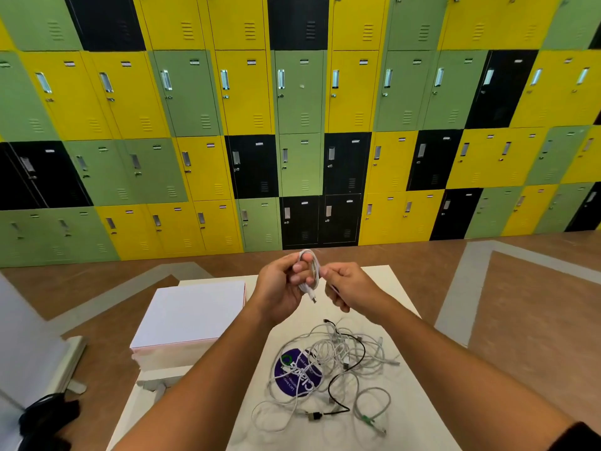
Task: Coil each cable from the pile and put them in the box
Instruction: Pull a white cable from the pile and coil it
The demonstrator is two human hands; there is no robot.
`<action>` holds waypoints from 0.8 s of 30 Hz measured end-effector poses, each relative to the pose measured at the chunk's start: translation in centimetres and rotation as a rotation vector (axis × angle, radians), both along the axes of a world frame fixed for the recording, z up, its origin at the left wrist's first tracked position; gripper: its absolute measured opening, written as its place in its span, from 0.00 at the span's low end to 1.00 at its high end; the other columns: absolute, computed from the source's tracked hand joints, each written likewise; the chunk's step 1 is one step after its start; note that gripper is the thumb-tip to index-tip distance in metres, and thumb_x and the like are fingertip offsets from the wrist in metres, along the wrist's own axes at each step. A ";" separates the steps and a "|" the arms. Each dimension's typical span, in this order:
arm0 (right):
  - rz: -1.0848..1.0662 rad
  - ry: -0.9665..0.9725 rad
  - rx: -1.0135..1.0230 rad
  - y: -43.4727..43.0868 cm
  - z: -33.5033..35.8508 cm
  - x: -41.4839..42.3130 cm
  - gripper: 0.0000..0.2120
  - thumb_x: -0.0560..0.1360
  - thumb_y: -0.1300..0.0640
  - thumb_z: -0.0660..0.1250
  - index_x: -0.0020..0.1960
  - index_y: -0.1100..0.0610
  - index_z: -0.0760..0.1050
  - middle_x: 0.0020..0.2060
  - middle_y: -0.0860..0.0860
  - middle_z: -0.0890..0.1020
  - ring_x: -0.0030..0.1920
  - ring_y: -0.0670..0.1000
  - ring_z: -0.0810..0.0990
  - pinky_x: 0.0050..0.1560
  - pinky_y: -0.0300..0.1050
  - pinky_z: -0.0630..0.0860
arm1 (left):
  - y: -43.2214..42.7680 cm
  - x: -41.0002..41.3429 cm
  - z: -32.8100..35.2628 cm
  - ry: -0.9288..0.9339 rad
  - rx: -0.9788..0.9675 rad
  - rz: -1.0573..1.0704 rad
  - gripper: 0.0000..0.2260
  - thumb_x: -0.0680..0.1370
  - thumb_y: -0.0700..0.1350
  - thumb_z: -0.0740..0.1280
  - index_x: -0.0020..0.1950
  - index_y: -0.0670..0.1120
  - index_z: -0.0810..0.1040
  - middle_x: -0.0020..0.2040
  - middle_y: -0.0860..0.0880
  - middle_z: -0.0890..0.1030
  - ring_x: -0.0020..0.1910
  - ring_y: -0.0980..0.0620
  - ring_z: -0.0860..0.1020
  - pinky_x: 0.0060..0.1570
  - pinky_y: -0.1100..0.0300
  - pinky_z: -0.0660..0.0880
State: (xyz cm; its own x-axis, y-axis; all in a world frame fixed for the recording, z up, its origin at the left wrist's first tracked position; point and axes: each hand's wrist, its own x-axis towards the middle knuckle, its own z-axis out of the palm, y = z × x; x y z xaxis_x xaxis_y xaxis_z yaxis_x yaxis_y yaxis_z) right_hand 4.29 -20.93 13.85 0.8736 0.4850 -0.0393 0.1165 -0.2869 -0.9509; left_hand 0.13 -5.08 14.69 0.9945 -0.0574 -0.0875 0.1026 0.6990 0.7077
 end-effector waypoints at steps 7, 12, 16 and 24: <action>0.171 0.042 -0.259 0.7 -1.2 -1.5 0.11 0.85 0.58 0.56 0.59 0.60 0.76 0.30 0.53 0.76 0.26 0.49 0.71 0.28 0.42 0.70 | -0.5 0.9 -0.7 -0.052 -0.036 0.222 0.15 0.86 0.41 0.53 0.47 0.39 0.76 0.31 0.49 0.69 0.28 0.54 0.68 0.45 0.56 0.79; 0.336 -0.141 -0.570 1.6 0.9 -2.4 0.13 0.83 0.53 0.61 0.55 0.62 0.78 0.35 0.53 0.77 0.35 0.52 0.75 0.39 0.48 0.71 | -0.7 1.4 -2.3 -0.104 0.508 0.452 0.13 0.86 0.41 0.56 0.51 0.37 0.78 0.33 0.50 0.74 0.32 0.54 0.73 0.53 0.52 0.80; 0.348 -0.447 -0.750 2.1 4.3 -1.9 0.09 0.81 0.55 0.63 0.50 0.57 0.80 0.42 0.51 0.78 0.43 0.53 0.77 0.44 0.48 0.72 | 0.0 0.7 -3.4 -0.164 0.895 0.337 0.13 0.86 0.44 0.58 0.49 0.39 0.79 0.36 0.47 0.77 0.35 0.55 0.74 0.36 0.63 0.74; 0.023 -0.510 -0.489 0.0 5.8 0.8 0.07 0.72 0.50 0.76 0.39 0.49 0.80 0.36 0.45 0.81 0.39 0.45 0.78 0.37 0.47 0.76 | -0.3 -1.0 -2.0 -0.099 0.566 -0.027 0.16 0.84 0.39 0.53 0.42 0.40 0.76 0.29 0.47 0.68 0.26 0.52 0.66 0.32 0.56 0.74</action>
State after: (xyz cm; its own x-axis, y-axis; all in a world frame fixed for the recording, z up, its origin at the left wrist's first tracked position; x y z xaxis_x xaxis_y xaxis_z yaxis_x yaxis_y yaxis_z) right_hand 5.10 -20.92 19.66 0.8309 0.5347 0.1543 0.5244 -0.6594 -0.5388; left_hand -0.83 -5.33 12.64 0.9983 -0.0547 -0.0185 0.0295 0.2067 0.9780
